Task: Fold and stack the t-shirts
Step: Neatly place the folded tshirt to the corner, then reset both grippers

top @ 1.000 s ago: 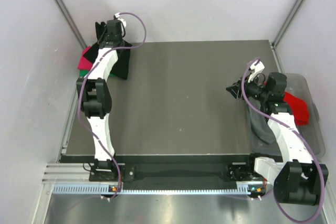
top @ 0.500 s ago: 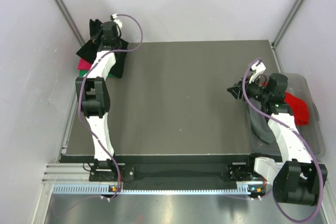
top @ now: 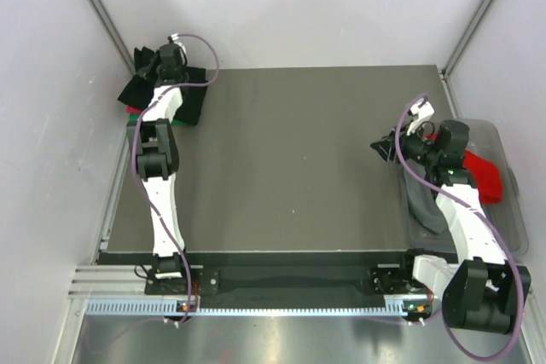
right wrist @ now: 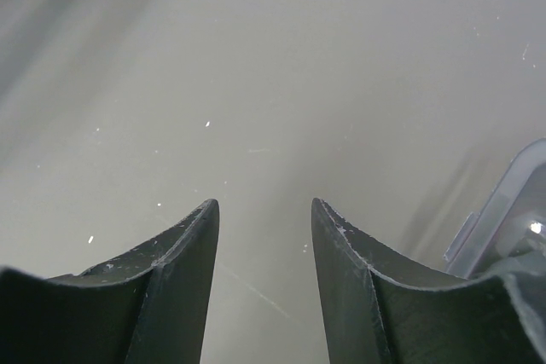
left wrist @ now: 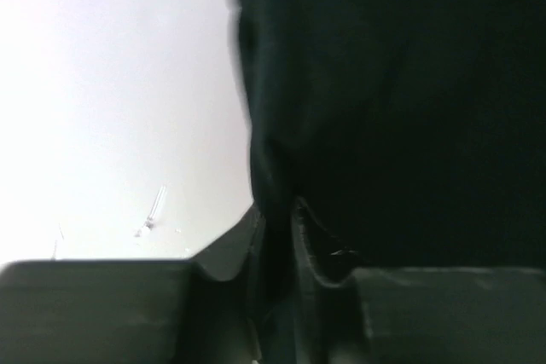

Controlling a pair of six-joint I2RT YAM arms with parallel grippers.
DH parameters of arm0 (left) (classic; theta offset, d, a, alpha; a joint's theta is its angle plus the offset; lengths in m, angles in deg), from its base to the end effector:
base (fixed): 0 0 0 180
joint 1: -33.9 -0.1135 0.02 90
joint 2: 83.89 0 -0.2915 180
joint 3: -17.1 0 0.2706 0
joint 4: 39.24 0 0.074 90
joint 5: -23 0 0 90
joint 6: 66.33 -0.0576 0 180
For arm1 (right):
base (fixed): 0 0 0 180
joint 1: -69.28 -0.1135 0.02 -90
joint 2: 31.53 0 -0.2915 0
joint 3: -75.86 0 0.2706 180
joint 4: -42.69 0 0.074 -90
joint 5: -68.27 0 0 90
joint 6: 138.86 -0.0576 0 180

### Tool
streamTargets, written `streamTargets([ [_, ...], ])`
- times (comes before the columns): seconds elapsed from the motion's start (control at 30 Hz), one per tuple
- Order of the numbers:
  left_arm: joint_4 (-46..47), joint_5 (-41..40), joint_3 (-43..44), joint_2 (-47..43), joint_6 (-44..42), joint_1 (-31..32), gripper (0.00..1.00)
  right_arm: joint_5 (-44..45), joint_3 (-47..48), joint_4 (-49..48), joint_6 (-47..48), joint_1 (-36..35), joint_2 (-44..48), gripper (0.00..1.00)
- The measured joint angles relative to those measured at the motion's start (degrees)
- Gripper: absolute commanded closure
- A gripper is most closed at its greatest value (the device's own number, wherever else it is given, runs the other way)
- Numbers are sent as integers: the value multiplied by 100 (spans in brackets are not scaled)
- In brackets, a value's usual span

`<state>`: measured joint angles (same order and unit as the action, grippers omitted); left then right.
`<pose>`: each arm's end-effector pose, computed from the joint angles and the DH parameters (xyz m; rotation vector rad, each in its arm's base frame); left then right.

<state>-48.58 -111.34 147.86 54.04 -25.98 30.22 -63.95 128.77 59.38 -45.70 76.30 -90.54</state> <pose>0.6115 0.0797 0.2423 0.2113 1.9889 1.3379 0.2494 0.0083 0.2894 -0.4112 1.8612 0.6011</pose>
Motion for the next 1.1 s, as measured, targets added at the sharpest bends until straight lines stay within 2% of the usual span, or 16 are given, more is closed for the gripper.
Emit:
streamTargets([
  [0.03,11,-42,48,31,-4,-4,61,0,0,0,-13,2,-2,52],
  [0.07,48,-92,85,44,15,-7,44,-2,0,-4,-22,7,-2,52],
  [0.1,96,-151,96,44,11,-9,13,-13,0,-11,-26,15,-2,52],
  [0.13,210,-229,116,44,-24,-9,3,-15,0,-7,-35,26,-2,51],
  [0.27,831,-452,63,22,-63,4,1,-28,0,-11,-50,61,-2,48],
  [0.4,846,-459,-361,-245,173,70,1,-39,0,-13,-87,79,-2,41],
  [0.43,774,-437,-549,-385,310,105,1,-39,0,-7,-83,79,0,34],
  [0.53,197,-227,-1150,-940,879,295,1,11,37,63,-66,76,0,21],
  [0.57,-107,-109,-1410,-1237,1139,417,1,55,92,142,-55,76,-4,1],
  [0.7,-1360,704,-2201,-2476,2275,1152,1,426,625,492,55,-74,-238,1],
  [0.87,-2216,1779,-2804,-3928,3390,2142,1,1580,2135,1215,334,-852,-1257,0],
  [0.97,-2505,2540,-2949,-4542,4068,2297,1,2201,2719,1471,367,-1379,-1755,0],
  [1.1,-2627,3222,-3504,-5224,4627,2175,1,3075,2876,1733,308,-1954,-2061,0],
])
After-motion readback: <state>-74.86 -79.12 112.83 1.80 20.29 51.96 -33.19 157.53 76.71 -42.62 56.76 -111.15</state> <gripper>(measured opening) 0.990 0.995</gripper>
